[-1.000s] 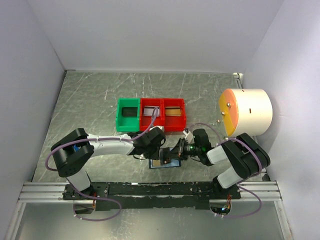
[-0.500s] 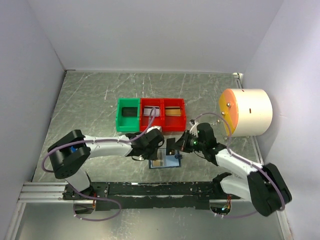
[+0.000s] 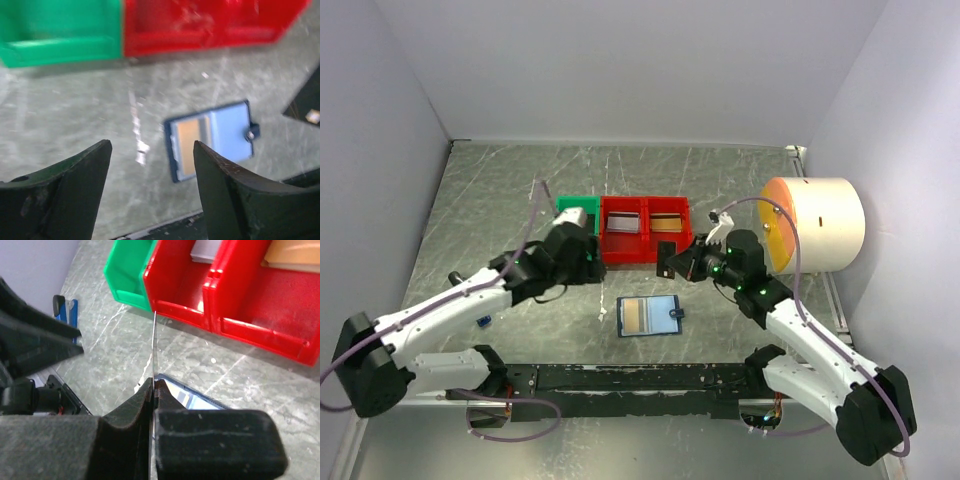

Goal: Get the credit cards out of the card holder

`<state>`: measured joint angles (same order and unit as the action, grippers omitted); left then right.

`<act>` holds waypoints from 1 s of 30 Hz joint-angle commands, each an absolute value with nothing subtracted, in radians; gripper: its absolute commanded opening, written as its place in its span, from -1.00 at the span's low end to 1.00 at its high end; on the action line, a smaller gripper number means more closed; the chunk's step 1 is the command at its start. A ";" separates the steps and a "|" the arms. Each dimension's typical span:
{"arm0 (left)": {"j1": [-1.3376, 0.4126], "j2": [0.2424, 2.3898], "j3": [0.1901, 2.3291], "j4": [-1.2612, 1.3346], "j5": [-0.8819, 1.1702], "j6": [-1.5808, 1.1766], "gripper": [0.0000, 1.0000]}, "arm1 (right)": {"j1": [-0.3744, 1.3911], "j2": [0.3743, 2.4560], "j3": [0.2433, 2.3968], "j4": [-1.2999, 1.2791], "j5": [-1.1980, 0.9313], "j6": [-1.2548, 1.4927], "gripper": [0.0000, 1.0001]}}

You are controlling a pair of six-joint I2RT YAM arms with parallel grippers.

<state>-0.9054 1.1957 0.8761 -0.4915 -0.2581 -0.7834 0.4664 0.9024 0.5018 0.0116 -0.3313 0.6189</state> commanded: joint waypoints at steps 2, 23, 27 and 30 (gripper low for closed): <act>-0.673 1.079 0.865 -0.620 -0.235 -0.637 0.65 | 0.569 0.916 0.573 0.052 -0.267 0.480 -1.00; -0.021 0.895 0.789 -0.560 -0.139 -0.435 0.77 | 0.869 1.484 1.128 -0.038 0.010 0.003 -1.00; -0.021 0.857 0.787 -0.577 -0.206 -0.458 0.78 | 0.880 1.739 1.370 -0.118 -0.003 -0.060 -1.00; -0.021 0.851 0.790 -0.588 -0.238 -0.469 0.78 | 0.893 1.855 1.494 -0.190 0.017 -0.103 -1.00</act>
